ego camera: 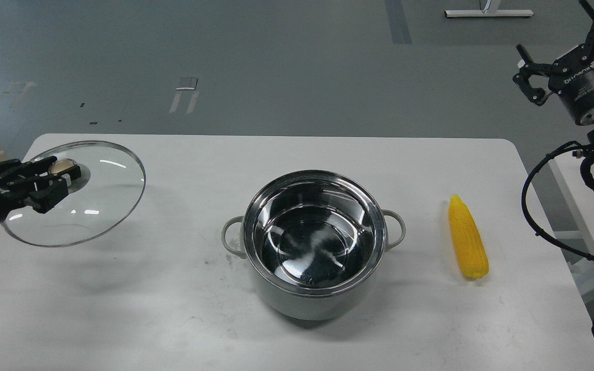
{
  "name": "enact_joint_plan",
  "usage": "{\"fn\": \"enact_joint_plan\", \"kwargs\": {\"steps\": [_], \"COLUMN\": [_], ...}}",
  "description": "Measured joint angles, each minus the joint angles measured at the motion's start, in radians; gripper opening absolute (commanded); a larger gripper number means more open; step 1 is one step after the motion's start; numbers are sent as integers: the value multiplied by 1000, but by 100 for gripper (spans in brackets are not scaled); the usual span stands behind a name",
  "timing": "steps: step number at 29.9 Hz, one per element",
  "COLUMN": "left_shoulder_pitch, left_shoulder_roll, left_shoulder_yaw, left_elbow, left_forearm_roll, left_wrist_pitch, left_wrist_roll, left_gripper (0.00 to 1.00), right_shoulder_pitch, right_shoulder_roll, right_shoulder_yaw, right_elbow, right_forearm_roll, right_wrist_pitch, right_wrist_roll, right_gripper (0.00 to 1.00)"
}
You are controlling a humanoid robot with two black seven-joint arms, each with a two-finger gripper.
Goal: Open pot and put corn in
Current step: 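Lift the glass lid off the pot and carry it beside the pot, then set the lid down on the table and withdraw the left gripper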
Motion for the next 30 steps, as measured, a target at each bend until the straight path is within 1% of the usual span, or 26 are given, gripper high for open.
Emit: {"fn": "enact_joint_plan", "kwargs": {"steps": [5, 7, 9, 10, 12, 13, 14, 15, 21, 24, 25, 27, 30], "left_shoulder_pitch": [6, 6, 6, 6, 6, 6, 6, 6, 6, 6, 6, 3, -15], "left_shoulder_roll": [-106, -129, -140, -144, -151, -154, -156, -157, -160, -160, -160, -159, -158], "left_shoulder_yaw": [85, 93, 96, 97, 97, 97, 98, 98, 98, 98, 98, 97, 82], "left_elbow": [144, 173, 183, 185, 187, 187, 187, 187, 187, 187, 187, 187, 187], "left_forearm_roll": [-2, -2, -2, -2, -1, -1, 0, 0, 0, -2, -3, -6, -29], "left_wrist_pitch": [49, 60, 64, 65, 65, 65, 66, 66, 67, 66, 66, 66, 66], "left_wrist_roll": [-1, -1, -2, -2, -1, -2, -1, -2, -1, -1, -1, -1, -1], "left_gripper": [35, 35, 39, 44, 45, 50, 63, 67, 70, 77, 81, 84, 84], "right_shoulder_pitch": [-1, -1, -2, -2, -4, -6, -8, -10, -26, -45, -51, -65, -84], "right_shoulder_roll": [0, 0, -2, -5, -9, -10, -10, -11, -13, -16, -20, -36, -82], "right_shoulder_yaw": [-4, -4, -5, -5, -6, -6, -6, -6, -7, -10, -10, -12, -43], "right_elbow": [0, 0, 0, 0, 0, 0, 0, 0, 20, 41, 47, 58, 68], "right_forearm_roll": [0, -1, -1, -1, -1, -2, -2, -2, -2, -6, -9, -16, -64], "right_wrist_pitch": [0, 0, 0, 0, 0, 0, 0, 0, 0, 0, 0, 0, 0], "right_wrist_roll": [0, 0, 0, 0, 0, 0, 0, 0, 0, -1, -1, -1, -1], "right_gripper": [100, 100, 100, 100, 100, 100, 100, 100, 100, 100, 100, 100, 100]}}
